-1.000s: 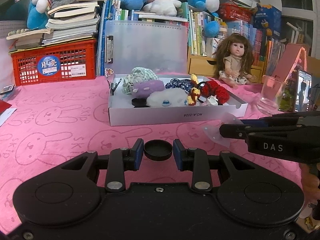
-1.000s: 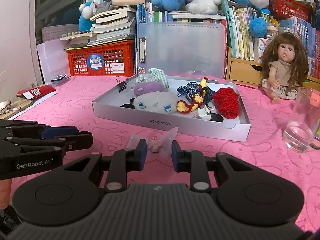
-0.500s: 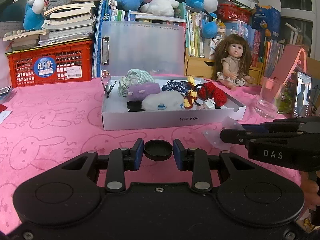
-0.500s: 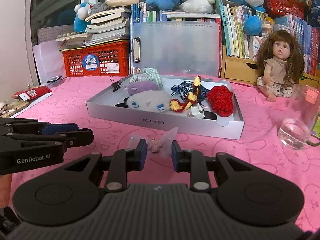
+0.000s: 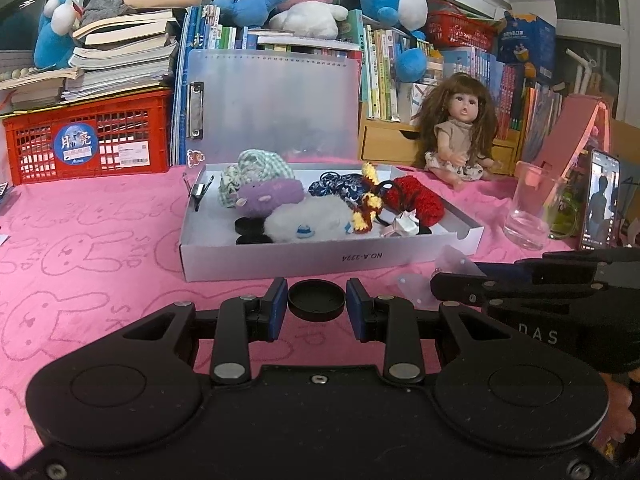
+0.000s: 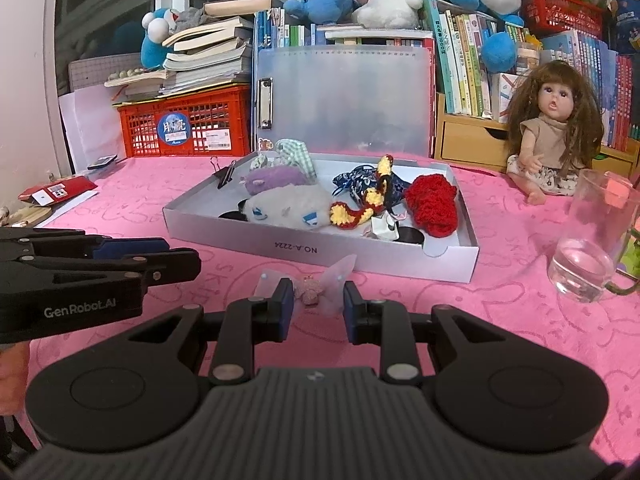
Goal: Organize objects
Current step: 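Lift the black lid and pink bow and carry them toward the white box, then lower the black lid and pink bow into the white box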
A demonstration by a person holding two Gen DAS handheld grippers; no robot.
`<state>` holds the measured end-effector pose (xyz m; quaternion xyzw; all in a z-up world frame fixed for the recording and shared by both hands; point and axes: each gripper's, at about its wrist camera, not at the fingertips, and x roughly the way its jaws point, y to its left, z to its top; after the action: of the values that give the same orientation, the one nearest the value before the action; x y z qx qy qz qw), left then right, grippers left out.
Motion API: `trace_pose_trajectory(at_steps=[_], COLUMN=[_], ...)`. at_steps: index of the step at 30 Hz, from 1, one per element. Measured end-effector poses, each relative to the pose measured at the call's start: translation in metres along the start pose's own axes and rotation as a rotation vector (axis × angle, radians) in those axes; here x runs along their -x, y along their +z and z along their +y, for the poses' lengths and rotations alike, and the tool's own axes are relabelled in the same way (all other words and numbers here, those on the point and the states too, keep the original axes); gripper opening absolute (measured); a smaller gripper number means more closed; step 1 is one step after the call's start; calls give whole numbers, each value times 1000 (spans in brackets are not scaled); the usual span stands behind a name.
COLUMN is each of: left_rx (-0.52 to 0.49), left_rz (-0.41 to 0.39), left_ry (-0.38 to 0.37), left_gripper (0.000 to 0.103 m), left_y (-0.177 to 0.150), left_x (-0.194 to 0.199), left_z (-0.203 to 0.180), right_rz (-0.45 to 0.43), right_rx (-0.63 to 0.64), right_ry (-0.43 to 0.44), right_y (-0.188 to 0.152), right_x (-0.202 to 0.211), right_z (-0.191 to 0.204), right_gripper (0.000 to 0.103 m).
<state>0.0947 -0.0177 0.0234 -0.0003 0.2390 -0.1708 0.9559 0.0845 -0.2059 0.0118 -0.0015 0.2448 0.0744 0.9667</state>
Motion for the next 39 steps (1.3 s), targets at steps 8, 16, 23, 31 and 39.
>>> trace_pose_trajectory(at_steps=[8, 16, 23, 31, 39], left_rx=[22, 17, 19, 49, 109], left_rz=[2, -13, -29, -15, 25], left_ry=[4, 17, 37, 56, 69], left_gripper=[30, 30, 30, 30, 30], left_y=[9, 24, 43, 57, 59], left_x=[-11, -19, -31, -49, -68], left_z=[-2, -1, 5, 19, 34], right_rz=[-12, -42, -67, -45, -30], right_rx=[-8, -23, -25, -41, -65], right_ry=[-11, -36, -71, -110, -127], right_y=[4, 16, 31, 40, 47], right_x=[-1, 0, -3, -18, -31], right_z=[-4, -13, -25, -41, -51], right_gripper=[30, 30, 30, 30, 30])
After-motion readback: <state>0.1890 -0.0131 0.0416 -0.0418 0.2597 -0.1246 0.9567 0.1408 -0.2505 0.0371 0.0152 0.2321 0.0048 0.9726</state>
